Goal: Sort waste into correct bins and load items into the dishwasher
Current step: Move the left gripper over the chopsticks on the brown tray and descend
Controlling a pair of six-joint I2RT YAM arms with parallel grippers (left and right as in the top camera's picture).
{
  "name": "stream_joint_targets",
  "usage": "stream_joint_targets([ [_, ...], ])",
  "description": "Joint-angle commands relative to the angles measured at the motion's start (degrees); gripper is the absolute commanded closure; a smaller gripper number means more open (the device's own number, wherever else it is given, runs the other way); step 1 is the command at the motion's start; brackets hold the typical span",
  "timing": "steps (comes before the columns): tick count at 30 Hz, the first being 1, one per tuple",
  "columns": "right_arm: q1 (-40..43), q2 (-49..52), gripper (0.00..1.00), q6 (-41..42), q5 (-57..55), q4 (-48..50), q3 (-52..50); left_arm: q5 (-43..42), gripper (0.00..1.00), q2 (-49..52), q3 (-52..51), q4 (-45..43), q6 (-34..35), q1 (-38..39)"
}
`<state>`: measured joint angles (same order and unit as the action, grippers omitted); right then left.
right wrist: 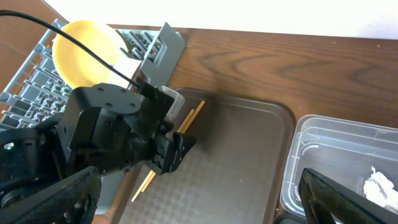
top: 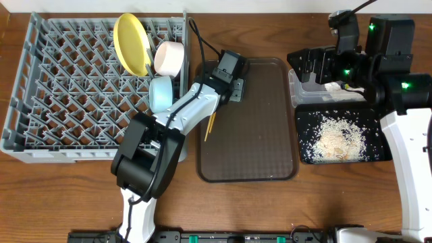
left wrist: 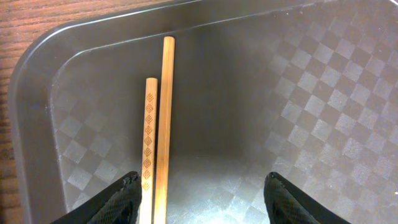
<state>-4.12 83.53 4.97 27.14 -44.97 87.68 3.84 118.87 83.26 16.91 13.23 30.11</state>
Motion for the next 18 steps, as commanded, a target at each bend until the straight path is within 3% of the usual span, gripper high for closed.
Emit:
stream_joint_targets([
  [1, 0.31, 0.07, 0.01, 0.11, 0.07, 0.09, 0.57, 1.14, 0.36, 1.62, 0.20, -0.17, -0.98, 0.07],
  [18, 0.31, 0.07, 0.01, 0.11, 0.07, 0.09, 0.57, -1.75, 0.36, 4.42, 0.20, 0.09, 0.70, -0.31],
])
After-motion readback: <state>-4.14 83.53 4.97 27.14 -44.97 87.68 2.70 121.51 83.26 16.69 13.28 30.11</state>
